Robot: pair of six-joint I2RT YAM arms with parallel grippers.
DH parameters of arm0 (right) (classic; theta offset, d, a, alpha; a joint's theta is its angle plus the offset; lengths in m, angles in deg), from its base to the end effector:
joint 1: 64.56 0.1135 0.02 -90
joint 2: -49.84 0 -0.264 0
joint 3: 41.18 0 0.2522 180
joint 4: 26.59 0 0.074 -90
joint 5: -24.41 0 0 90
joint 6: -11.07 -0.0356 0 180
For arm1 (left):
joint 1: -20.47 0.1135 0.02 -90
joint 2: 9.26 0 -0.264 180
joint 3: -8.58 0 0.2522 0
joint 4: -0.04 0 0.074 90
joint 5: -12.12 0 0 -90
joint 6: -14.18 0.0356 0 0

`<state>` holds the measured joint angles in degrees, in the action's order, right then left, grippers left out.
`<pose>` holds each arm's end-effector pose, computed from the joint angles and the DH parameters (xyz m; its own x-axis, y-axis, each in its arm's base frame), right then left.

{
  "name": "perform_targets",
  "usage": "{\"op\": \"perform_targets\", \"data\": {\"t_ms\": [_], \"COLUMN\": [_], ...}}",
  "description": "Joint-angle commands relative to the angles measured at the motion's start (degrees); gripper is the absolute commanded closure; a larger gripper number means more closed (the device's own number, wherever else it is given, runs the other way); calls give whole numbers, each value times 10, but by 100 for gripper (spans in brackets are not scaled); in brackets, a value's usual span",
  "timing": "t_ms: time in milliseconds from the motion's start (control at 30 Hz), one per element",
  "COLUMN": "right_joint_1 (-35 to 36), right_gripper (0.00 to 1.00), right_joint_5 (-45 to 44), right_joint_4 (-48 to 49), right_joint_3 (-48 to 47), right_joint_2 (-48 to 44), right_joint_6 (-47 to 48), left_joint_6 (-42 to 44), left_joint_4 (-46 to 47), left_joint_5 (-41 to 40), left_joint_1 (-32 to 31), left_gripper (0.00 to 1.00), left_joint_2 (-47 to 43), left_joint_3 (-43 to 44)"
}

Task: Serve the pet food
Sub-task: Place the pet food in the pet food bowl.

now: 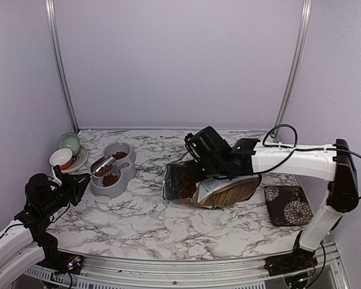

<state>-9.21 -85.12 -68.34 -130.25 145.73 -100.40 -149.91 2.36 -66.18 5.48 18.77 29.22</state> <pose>0.2194 0.2965 0.2655 -0.6344 -0.3113 -0.7075 -0.4484 0.8938 0.0089 0.1387 -0.0446 0.1955 -0.4546 -0.8532 -0.2558 0.0408 0.2670 -0.9628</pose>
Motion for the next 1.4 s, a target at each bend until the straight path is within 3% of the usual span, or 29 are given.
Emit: {"op": "perform_targets", "data": {"t_ms": [0,800,1367], "right_joint_1": [-16,-15,-16], "right_gripper": [100,100,100], "right_joint_5": [-23,-21,-20], "right_joint_4": [7,3,1], "right_joint_3": [-19,-30,-34], "right_joint_2": [0,11,16], "right_joint_6": [-6,-9,-10], "left_joint_6": [23,123,260], "left_joint_4": [-10,-114,-216], "left_joint_5": [-11,-59,-114], "left_joint_1": [8,16,17], "left_gripper": [100,100,100], "left_joint_2": [-8,-6,10], "left_joint_3": [-7,32,98]}}
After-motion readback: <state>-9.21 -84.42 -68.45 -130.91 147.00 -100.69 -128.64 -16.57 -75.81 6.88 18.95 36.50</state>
